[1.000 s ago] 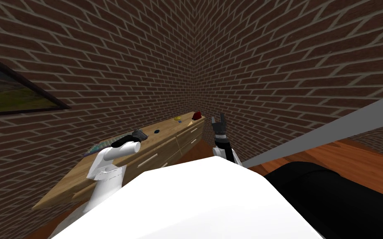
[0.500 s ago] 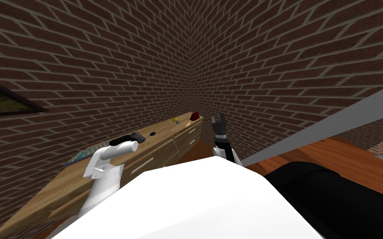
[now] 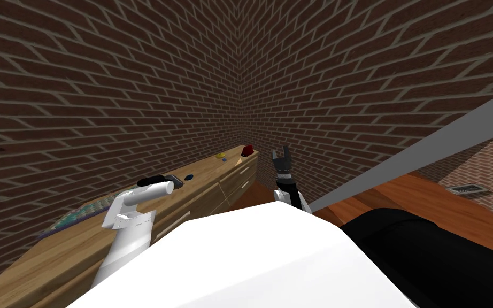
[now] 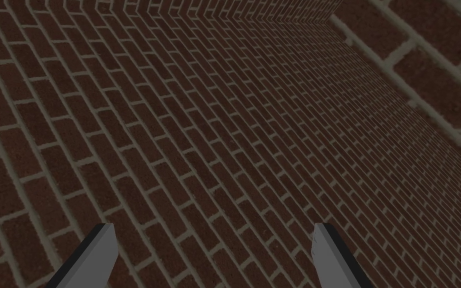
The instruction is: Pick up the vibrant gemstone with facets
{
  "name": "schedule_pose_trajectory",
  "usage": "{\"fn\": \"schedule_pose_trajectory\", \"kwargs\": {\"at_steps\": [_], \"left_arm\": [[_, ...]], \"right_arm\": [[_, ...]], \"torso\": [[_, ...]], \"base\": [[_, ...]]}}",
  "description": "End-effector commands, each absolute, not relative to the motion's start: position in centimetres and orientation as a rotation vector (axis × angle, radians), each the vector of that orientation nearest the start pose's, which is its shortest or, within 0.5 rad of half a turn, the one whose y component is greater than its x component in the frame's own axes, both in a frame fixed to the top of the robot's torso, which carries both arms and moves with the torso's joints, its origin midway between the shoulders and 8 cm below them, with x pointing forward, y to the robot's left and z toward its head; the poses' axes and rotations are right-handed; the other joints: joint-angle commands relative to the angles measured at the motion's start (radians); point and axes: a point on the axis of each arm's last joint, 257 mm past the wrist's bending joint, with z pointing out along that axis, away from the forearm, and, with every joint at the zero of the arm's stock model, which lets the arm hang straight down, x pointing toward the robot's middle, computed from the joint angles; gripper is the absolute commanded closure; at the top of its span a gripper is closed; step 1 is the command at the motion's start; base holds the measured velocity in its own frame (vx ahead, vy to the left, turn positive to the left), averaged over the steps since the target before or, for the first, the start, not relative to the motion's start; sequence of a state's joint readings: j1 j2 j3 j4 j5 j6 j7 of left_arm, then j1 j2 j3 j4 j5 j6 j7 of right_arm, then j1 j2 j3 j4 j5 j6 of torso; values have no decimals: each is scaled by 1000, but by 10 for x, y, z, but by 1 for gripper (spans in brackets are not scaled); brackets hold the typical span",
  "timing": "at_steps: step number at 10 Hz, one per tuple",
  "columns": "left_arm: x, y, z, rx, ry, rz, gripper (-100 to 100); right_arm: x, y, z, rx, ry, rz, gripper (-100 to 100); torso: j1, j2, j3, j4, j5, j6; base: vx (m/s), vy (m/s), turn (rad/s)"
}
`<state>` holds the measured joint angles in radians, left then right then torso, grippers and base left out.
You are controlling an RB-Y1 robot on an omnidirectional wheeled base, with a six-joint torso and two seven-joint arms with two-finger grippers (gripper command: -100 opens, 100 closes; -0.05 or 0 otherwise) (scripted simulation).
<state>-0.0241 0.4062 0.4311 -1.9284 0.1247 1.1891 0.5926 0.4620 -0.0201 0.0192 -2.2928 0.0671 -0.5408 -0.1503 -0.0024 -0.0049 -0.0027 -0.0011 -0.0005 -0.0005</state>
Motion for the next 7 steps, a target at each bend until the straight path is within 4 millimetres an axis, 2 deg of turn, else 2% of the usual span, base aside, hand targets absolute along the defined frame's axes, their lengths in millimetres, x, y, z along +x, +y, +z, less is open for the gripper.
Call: {"fn": "schedule_pose_trajectory", "kwargs": {"at_steps": [1,5,7], "left_arm": [[429,531,-220,-2174,789,-666,-100],[404,552,-248,-2289,769,-548,-100],[385,559,-273,-2366,765,-476,-100]], "right_arm": [[338,-256,49,587,575,1455,0],[338,-256,49,587,575,1455,0],[338,-256,49,587,575,1455,0]], "torso": [[0,0,0,0,0,0],[2,0,0,0,0,0],[3,-3,-2,-1,1,0]], "base": [[60,-21,-35],[78,-7,-101],[135,12,-132]]}}
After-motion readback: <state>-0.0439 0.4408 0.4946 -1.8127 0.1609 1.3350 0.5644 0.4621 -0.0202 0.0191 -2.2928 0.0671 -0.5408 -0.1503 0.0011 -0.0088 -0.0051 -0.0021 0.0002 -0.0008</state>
